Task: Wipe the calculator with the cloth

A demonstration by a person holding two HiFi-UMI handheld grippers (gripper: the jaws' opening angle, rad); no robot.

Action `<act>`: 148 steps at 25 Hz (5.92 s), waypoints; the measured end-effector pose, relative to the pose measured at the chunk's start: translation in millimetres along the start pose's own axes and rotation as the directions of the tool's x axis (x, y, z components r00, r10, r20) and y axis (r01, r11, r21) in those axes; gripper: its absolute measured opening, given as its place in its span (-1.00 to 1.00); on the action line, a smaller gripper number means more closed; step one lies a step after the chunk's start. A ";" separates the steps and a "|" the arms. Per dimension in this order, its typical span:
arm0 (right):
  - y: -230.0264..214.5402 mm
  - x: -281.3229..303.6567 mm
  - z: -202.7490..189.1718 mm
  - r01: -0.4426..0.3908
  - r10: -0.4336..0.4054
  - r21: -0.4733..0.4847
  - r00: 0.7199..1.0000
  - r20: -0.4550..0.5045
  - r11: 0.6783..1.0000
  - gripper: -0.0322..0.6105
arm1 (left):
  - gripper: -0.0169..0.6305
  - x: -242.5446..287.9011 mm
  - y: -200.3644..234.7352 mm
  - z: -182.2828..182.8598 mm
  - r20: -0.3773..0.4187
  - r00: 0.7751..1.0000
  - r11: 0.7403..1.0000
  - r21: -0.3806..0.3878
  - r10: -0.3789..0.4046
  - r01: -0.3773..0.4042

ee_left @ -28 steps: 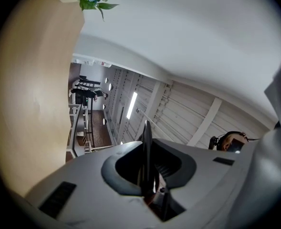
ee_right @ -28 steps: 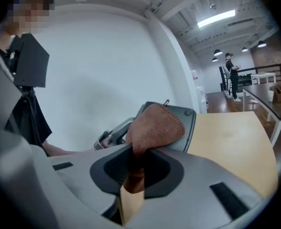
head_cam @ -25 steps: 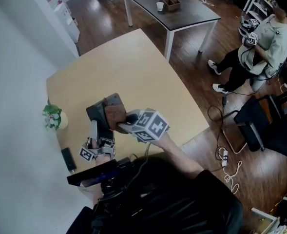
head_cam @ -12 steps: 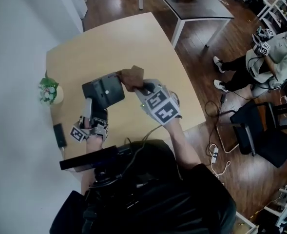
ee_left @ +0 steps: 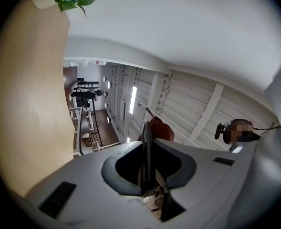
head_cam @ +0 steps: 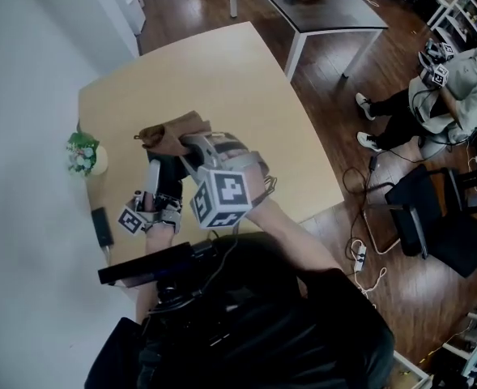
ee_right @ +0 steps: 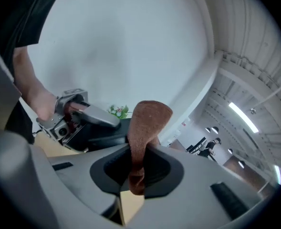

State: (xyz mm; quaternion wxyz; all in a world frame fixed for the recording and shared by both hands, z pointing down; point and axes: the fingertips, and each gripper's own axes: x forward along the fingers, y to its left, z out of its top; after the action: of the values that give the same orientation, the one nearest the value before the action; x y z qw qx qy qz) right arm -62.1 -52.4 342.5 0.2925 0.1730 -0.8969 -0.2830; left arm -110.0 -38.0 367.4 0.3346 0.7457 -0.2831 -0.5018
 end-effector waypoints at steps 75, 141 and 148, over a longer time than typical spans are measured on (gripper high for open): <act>229.1 108.8 -240.2 -0.433 0.636 0.887 0.732 0.244 0.158 -0.74 | -0.08 -129.9 241.0 -116.1 -0.493 0.578 0.758 0.362 0.650 -0.543; 80.9 15.7 -63.5 -0.425 0.477 0.626 0.874 0.096 0.654 -0.74 | -0.69 -104.0 141.7 -115.0 -0.644 0.243 0.585 0.763 0.725 0.275; 117.4 33.1 -37.4 -0.559 0.585 0.558 0.796 0.155 0.613 -0.74 | -0.69 -95.8 134.6 -119.2 -0.606 0.261 0.533 0.791 0.751 0.302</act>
State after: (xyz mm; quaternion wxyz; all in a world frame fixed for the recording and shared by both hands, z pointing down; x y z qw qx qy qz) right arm -81.2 8.2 453.0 0.3193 -0.0358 -0.9400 0.1145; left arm -42.1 -22.7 558.8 0.1331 0.8820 -0.3447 0.2924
